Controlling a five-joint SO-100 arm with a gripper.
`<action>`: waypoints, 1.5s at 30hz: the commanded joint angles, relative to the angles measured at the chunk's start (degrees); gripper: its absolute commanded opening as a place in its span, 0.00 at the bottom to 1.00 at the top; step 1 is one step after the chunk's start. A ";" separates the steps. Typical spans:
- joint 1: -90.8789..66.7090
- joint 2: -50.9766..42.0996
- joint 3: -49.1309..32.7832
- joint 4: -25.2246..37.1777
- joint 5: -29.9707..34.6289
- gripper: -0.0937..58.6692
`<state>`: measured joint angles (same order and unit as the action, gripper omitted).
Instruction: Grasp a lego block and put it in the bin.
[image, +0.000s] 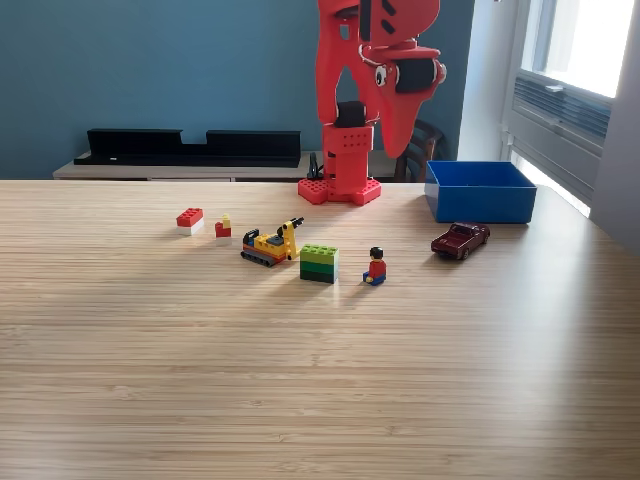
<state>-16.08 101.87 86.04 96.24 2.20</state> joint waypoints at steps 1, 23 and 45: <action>1.49 4.04 -1.32 -1.49 -0.18 0.00; 15.12 4.04 -1.49 -7.03 3.16 0.00; 35.16 4.04 16.17 -25.40 21.88 0.36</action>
<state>18.72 101.87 101.95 71.98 22.59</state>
